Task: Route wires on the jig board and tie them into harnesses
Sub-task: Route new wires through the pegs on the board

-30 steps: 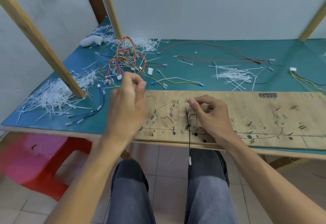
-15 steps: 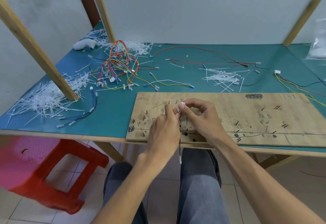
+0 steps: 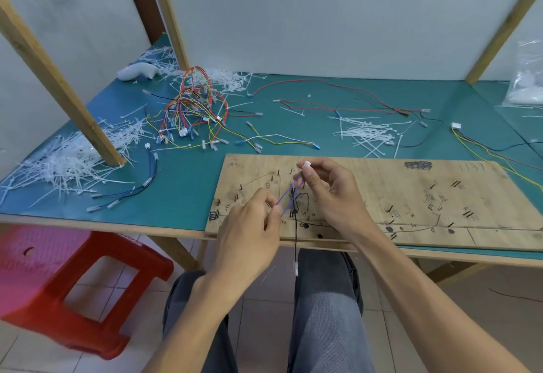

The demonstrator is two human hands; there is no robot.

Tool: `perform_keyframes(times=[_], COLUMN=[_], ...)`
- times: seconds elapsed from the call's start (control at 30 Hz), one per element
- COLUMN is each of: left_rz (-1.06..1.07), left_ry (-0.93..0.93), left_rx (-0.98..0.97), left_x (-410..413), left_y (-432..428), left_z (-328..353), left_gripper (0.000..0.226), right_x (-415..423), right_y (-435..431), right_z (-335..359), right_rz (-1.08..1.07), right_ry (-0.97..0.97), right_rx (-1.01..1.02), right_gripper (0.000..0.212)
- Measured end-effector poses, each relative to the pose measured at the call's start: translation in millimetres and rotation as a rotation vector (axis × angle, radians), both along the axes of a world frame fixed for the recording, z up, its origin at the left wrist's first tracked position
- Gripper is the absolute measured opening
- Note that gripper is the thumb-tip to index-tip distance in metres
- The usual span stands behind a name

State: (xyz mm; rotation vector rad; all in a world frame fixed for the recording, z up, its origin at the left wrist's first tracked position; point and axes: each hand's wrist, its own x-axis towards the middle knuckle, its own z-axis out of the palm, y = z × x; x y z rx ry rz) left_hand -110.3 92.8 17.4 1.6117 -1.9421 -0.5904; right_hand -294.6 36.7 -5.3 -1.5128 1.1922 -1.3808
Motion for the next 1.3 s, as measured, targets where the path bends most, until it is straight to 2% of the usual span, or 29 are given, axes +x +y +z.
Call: perform_keyframes(times=[0.1, 0.23, 0.37, 0.5, 0.63, 0.73, 0.83, 0.97, 1.03, 1.2, 1.3], left_rz=[0.061, 0.12, 0.193, 0.244, 0.263, 0.244, 0.203, 0.132, 0.096, 0.107, 0.133], left_ry=[0.015, 0.03, 0.027, -0.044, -0.007, -0.009, -0.08, -0.188, -0.261, -0.368, -0.362], left_rx=[-0.02, 0.074, -0.01, -0.048, -0.037, -0.05, -0.055, -0.053, -0.054, -0.041, -0.022], left_x=[-4.3, -6.0, -15.3, -23.8, -22.7, -21.1, -19.7, -17.4, -14.5, -2.6, 11.6], left_y=[10.3, 19.1, 21.3, 22.7, 25.4, 26.6, 28.7, 36.1, 38.5, 40.0, 38.6], left_z=[-5.7, -12.8, -10.1, -11.3, -19.7, -20.9, -20.7, -24.1, -26.8, -23.7, -19.4], left_gripper=[0.01, 0.011, 0.007, 0.006, 0.008, 0.01, 0.009, 0.007, 0.005, 0.004, 0.009], right_x=[2.1, 5.7, 10.5, 14.0, 17.0, 18.9, 20.9, 20.8, 20.0, 20.9, 24.4], right_y=[-12.2, -32.3, -55.7, -72.8, -79.9, -81.3, -81.6, -81.2, -80.1, -59.0, -19.9], right_z=[9.0, 19.5, 18.8, 17.6, 14.4, 11.8, 11.1, 16.3, 20.6, 24.5, 20.5], right_rz=[0.033, 0.059, 0.005, -0.036, -0.055, -0.072, -0.081, -0.033, -0.011, 0.014, 0.09], right_ry=[0.128, 0.311, 0.581, 0.702, 0.724, 0.72, 0.763, 0.661, 0.709, 1.044, 0.998], right_rx=[0.01, 0.033, 0.057, 0.083, 0.101, 0.122, 0.178, 0.254, 0.229, 0.004, -0.197], right_gripper=[0.011, 0.01, 0.009, 0.002, 0.011, 0.01, 0.004, 0.006, 0.006, 0.02, 0.017])
